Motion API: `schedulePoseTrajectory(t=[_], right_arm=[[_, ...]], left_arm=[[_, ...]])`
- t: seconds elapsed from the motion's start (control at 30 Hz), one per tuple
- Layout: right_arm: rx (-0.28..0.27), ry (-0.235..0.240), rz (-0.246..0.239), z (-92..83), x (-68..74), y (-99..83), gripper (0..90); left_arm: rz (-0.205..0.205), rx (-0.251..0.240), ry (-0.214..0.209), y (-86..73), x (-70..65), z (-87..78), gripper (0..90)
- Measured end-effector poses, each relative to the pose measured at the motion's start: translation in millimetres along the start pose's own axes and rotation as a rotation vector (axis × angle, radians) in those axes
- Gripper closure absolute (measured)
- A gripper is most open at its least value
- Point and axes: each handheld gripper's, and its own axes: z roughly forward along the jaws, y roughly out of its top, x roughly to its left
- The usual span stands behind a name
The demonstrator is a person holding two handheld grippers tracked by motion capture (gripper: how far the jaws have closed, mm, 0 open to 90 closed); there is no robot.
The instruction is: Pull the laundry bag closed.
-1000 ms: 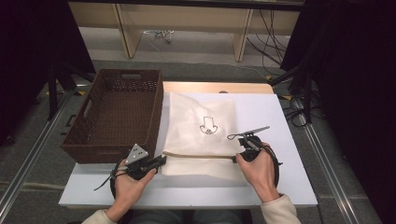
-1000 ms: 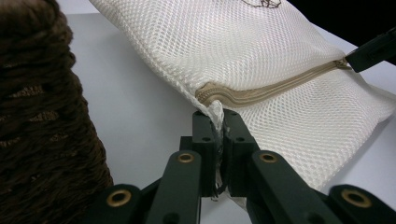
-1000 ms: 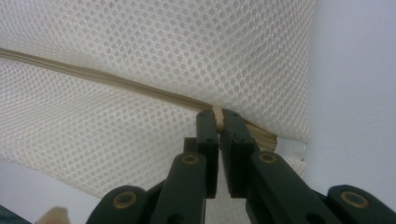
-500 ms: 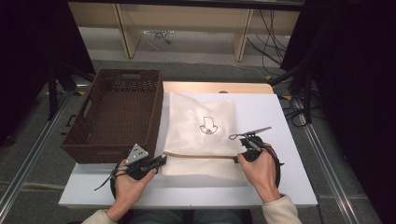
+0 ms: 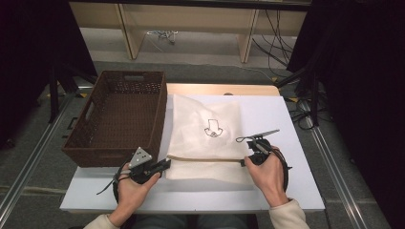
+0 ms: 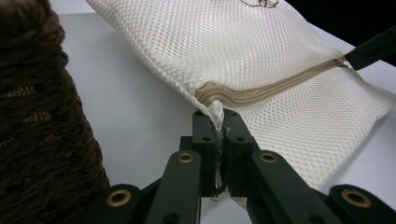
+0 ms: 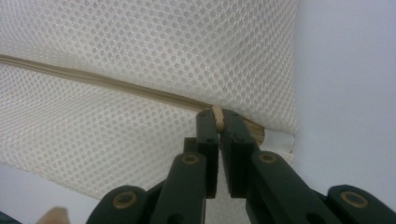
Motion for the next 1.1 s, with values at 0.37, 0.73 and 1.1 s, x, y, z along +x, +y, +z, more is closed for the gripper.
schedulePoseTrajectory(t=[0.37, 0.73, 1.1], right_arm=[[-0.003, -0.005, 0.035, -4.9, -3.6, -0.5, 87.6], [-0.004, -0.012, 0.032, -5.6, -5.7, -1.1, 87.6], [-0.003, -0.009, 0.034, -5.9, -8.3, -1.7, 87.6]], left_arm=[[-0.014, 0.000, 0.005, -0.2, -0.3, 0.0, 85.3], [-0.016, 0.001, 0.005, -0.4, -0.2, 0.1, 85.3], [-0.014, 0.000, 0.008, -0.5, -0.2, 0.3, 85.3]])
